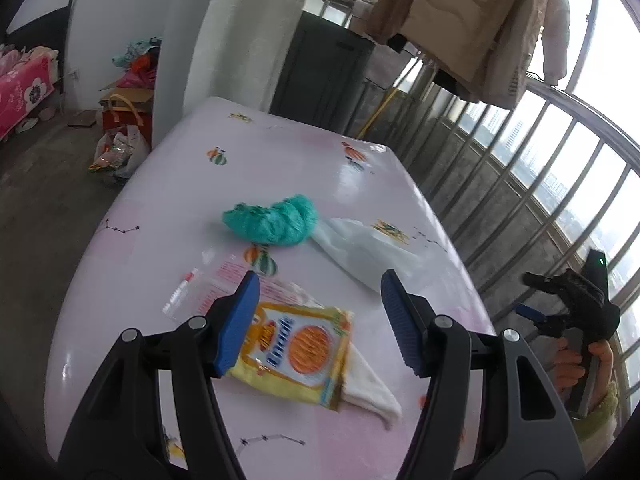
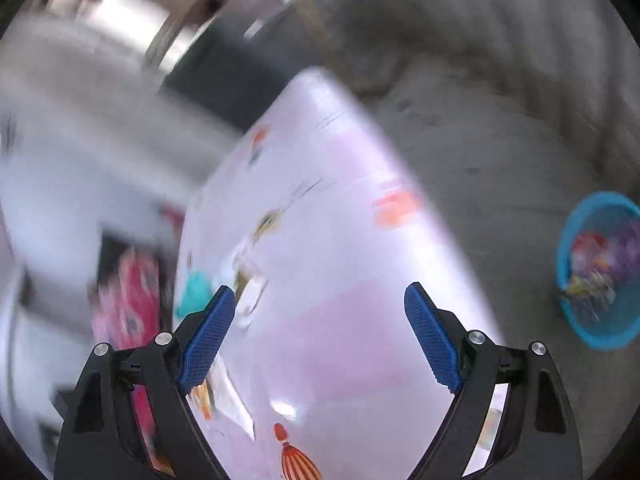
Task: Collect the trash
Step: 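Move both tools back over the table, then grasp the teal plastic bag with the left tool while the right tool grasps the white tissue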
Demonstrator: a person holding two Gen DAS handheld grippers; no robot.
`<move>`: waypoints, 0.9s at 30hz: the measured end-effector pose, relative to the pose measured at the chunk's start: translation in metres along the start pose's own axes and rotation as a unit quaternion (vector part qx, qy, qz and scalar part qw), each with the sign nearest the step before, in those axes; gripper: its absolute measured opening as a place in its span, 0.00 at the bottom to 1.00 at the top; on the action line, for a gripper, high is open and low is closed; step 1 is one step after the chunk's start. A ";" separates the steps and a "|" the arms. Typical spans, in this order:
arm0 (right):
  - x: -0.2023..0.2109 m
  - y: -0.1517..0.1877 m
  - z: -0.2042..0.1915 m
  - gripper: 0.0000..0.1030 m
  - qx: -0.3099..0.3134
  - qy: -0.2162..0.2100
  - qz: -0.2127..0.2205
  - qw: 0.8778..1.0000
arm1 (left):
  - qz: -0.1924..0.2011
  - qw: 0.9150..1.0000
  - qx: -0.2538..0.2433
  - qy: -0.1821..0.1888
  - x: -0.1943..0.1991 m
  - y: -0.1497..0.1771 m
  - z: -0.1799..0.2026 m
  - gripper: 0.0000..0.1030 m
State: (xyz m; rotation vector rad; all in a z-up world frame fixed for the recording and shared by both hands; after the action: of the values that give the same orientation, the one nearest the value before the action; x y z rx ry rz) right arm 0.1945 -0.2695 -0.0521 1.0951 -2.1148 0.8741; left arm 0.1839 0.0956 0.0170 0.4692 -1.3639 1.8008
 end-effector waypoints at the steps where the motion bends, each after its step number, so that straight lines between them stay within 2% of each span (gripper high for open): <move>1: -0.011 -0.002 -0.013 0.82 0.021 0.000 -0.010 1.000 | 0.001 1.000 -0.004 -0.004 -0.003 -0.003 -0.003 0.57; 5: -0.072 -0.015 -0.071 0.82 0.118 0.022 -0.046 0.992 | -0.005 0.999 -0.036 -0.024 -0.028 -0.032 -0.013 0.57; 8: -0.108 -0.028 -0.091 0.82 0.167 0.056 -0.053 0.983 | -0.025 0.997 -0.066 -0.026 -0.061 -0.058 -0.020 0.57; 11: -0.140 -0.040 -0.099 0.74 0.189 0.078 -0.062 0.977 | -0.053 0.994 -0.091 -0.026 -0.102 -0.079 -0.028 0.57; 13: -0.155 -0.041 -0.102 0.65 0.193 0.086 -0.077 0.974 | -0.078 0.992 -0.099 -0.018 -0.128 -0.085 -0.032 0.55; 14: -0.162 -0.040 -0.101 0.62 0.196 0.084 -0.087 0.973 | -0.091 0.990 -0.104 -0.012 -0.140 -0.086 -0.034 0.50; 15: -0.167 -0.038 -0.102 0.61 0.199 0.072 -0.084 0.974 | -0.108 0.988 -0.107 -0.008 -0.154 -0.084 -0.037 0.42; 16: -0.168 -0.036 -0.103 0.54 0.206 0.069 -0.087 0.972 | -0.116 0.987 -0.113 -0.002 -0.161 -0.081 -0.037 0.40; 18: -0.168 -0.032 -0.105 0.52 0.213 0.066 -0.087 0.971 | -0.104 0.986 -0.126 0.014 -0.163 -0.075 -0.034 0.37; 23: -0.164 -0.020 -0.104 0.44 0.221 0.046 -0.102 0.969 | -0.098 0.982 -0.159 0.022 -0.151 -0.054 -0.022 0.35; 27: -0.155 0.005 -0.099 0.41 0.211 0.027 -0.124 0.969 | -0.094 0.986 -0.133 0.036 -0.128 -0.023 -0.022 0.35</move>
State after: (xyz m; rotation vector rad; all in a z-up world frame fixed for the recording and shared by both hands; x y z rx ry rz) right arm 0.2854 -0.1199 -0.1083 1.4940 -1.7374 1.2461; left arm 0.2824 0.0695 -0.0664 0.3720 -1.4343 1.4454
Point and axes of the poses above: each gripper's, at about its wrist camera, not at the fingertips, and x roughly against the way its jaws point, z to its right, y to its underside, the point moved 2 cm from there along -x, roughly the way its jaws point, and after that the axes turned 9 degrees about -z, right-handed, at the moved point
